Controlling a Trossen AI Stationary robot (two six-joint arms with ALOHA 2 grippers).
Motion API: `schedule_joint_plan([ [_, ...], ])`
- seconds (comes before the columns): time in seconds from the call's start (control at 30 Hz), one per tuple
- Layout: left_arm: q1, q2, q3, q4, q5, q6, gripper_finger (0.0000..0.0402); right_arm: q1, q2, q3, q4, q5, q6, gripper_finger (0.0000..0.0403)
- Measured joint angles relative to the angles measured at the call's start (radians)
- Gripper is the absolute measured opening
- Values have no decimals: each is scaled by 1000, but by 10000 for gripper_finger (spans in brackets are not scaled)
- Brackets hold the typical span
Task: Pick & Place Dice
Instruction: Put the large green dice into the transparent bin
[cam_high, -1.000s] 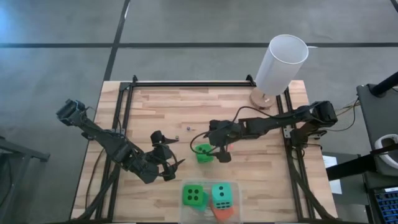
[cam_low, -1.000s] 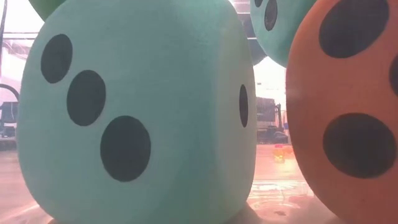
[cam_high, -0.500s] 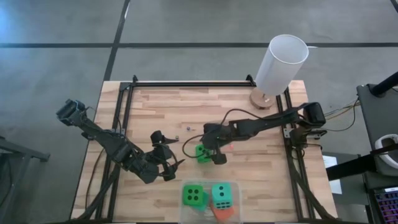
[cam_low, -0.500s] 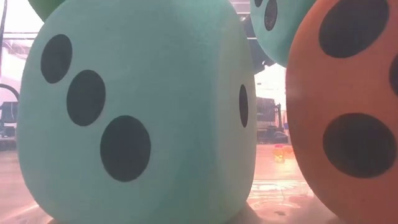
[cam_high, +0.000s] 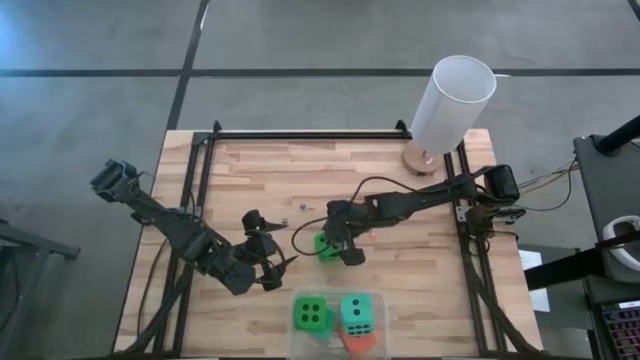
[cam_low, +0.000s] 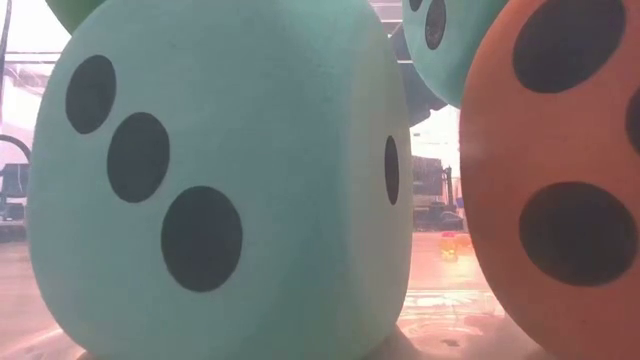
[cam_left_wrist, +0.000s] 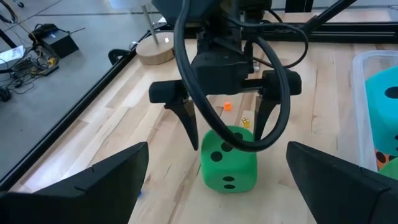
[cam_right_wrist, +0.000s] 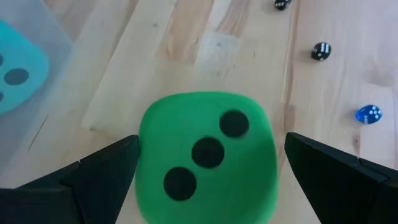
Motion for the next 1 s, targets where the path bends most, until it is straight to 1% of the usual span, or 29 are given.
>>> schedule_joint_plan([
  [0.17, 0, 0, 0, 0, 0, 0, 383, 1, -7, 0, -38, 28, 0, 400],
  [0.4, 0, 0, 0, 0, 0, 0, 384, 1, -22, 0, -98, 30, -3, 400],
  [1.0, 0, 0, 0, 0, 0, 0, 385, 1, -8, -1, -86, 20, -105, 400],
])
